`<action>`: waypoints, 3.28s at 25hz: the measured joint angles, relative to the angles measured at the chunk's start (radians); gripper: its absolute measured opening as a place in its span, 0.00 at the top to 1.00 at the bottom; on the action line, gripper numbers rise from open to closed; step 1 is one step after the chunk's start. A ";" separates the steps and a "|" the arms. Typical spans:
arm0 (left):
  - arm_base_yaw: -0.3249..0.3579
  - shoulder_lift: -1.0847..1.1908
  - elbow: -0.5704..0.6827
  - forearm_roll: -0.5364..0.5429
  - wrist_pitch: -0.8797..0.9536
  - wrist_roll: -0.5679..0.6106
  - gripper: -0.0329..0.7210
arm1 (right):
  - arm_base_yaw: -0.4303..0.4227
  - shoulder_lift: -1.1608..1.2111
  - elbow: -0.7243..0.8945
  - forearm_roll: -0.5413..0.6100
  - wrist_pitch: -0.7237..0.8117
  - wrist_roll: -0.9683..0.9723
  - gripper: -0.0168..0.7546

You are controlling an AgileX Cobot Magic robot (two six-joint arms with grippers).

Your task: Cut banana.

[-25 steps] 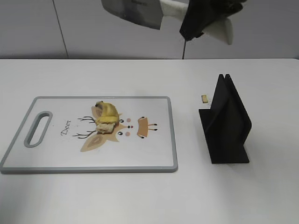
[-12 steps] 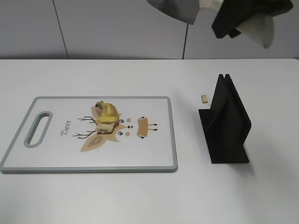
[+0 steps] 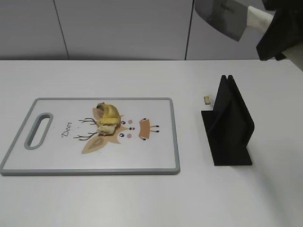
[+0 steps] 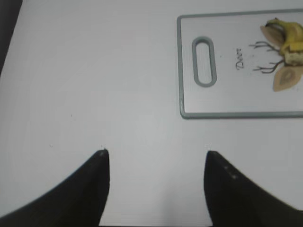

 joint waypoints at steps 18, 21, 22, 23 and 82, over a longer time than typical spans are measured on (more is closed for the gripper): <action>0.001 -0.564 0.398 0.000 -0.134 -0.003 0.18 | 0.000 -0.038 0.179 -0.070 -0.096 0.156 0.76; 0.002 -0.562 0.398 0.000 -0.137 -0.003 0.19 | 0.000 -0.036 0.180 -0.100 -0.104 0.183 0.76; 0.002 -0.562 0.398 0.000 -0.137 -0.003 0.20 | 0.000 -0.034 0.181 -0.111 -0.108 0.191 0.76; 0.002 -0.562 0.398 0.000 -0.137 -0.003 0.21 | 0.000 -0.032 0.185 -0.123 -0.115 0.201 0.76; 0.002 -0.562 0.398 0.000 -0.137 -0.003 0.23 | 0.000 0.263 0.241 -0.192 -0.217 0.249 0.76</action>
